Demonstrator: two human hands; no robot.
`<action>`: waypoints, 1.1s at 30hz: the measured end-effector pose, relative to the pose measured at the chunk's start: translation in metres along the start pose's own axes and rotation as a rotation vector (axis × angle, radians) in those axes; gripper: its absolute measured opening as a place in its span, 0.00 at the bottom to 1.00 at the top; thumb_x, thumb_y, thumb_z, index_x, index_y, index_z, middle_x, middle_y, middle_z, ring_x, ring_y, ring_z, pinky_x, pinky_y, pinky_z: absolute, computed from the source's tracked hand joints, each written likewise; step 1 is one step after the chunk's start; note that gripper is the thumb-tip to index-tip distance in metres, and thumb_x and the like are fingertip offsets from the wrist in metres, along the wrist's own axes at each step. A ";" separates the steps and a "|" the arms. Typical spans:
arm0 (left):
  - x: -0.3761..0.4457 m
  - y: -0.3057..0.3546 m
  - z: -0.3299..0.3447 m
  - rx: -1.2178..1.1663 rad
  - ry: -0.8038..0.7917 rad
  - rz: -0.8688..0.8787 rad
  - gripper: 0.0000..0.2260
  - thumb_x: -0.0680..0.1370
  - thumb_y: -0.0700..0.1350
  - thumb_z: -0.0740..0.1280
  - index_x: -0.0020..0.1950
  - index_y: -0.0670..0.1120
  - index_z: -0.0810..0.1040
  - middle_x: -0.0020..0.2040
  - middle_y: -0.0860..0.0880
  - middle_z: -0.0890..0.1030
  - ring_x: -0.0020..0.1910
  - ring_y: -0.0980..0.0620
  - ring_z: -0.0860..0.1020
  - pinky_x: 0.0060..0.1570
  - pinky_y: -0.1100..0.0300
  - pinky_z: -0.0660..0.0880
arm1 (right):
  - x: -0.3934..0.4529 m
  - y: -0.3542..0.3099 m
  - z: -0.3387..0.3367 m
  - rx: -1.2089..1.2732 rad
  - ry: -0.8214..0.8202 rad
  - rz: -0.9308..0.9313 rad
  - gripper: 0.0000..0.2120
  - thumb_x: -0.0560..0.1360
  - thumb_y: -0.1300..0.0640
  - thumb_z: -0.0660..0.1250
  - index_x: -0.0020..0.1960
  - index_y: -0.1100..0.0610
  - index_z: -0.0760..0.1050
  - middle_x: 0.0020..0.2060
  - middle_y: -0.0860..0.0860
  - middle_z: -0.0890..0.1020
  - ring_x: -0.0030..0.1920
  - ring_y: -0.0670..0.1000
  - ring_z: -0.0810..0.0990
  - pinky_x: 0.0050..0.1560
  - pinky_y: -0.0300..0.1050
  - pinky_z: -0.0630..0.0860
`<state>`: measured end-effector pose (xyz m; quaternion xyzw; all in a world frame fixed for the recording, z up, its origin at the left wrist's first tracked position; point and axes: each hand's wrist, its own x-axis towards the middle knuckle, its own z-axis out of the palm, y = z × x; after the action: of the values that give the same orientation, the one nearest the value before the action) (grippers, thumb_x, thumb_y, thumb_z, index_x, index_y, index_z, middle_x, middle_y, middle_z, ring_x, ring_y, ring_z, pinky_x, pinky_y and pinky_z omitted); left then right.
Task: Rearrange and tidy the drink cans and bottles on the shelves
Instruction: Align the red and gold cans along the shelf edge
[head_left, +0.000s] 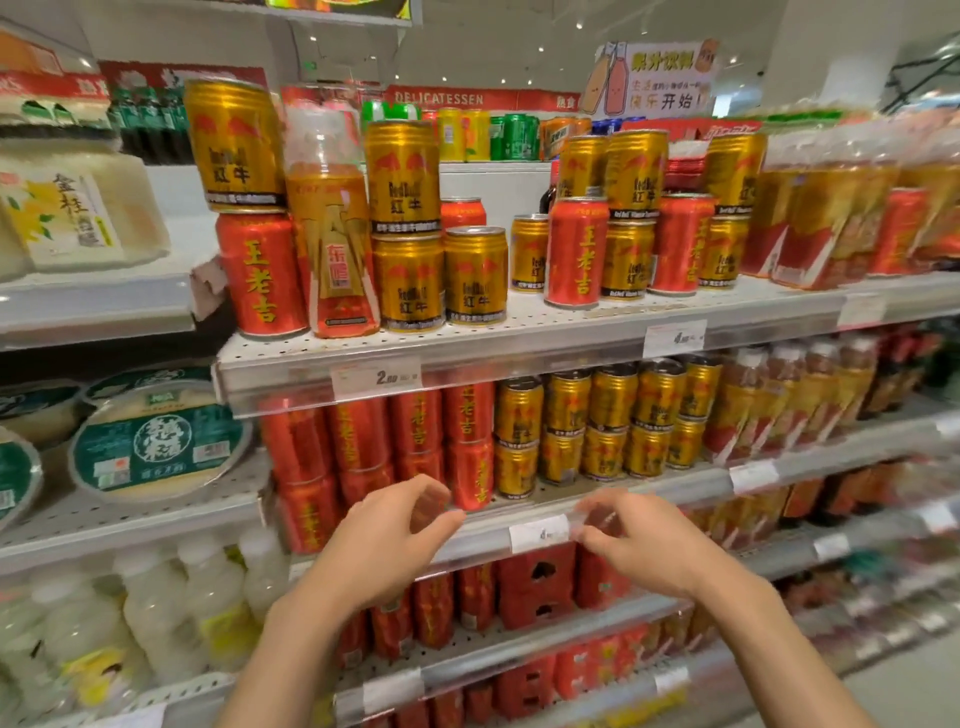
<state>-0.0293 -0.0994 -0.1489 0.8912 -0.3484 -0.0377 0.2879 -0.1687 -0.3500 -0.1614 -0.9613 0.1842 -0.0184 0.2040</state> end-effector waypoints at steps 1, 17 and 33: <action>0.006 0.010 0.006 0.000 0.011 -0.004 0.13 0.79 0.63 0.66 0.59 0.59 0.79 0.50 0.63 0.83 0.49 0.64 0.80 0.55 0.60 0.77 | 0.004 0.012 -0.005 0.015 -0.001 -0.013 0.21 0.79 0.39 0.63 0.68 0.46 0.74 0.54 0.40 0.81 0.49 0.42 0.81 0.52 0.44 0.79; 0.093 0.176 0.077 -0.090 0.262 0.015 0.08 0.80 0.57 0.69 0.58 0.59 0.81 0.47 0.63 0.83 0.48 0.63 0.81 0.48 0.67 0.76 | 0.056 0.168 -0.131 0.012 0.170 -0.249 0.18 0.80 0.40 0.62 0.66 0.44 0.75 0.58 0.39 0.81 0.58 0.42 0.78 0.58 0.41 0.76; 0.139 0.189 0.062 -0.185 0.475 0.237 0.09 0.79 0.52 0.72 0.57 0.58 0.77 0.36 0.58 0.86 0.32 0.61 0.84 0.46 0.53 0.83 | 0.094 0.132 -0.184 -0.008 0.689 -0.556 0.10 0.75 0.51 0.72 0.54 0.54 0.81 0.47 0.46 0.77 0.50 0.48 0.76 0.50 0.43 0.76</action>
<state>-0.0540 -0.3307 -0.0802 0.7980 -0.3681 0.1746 0.4442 -0.1472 -0.5669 -0.0488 -0.9129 -0.0242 -0.3912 0.1144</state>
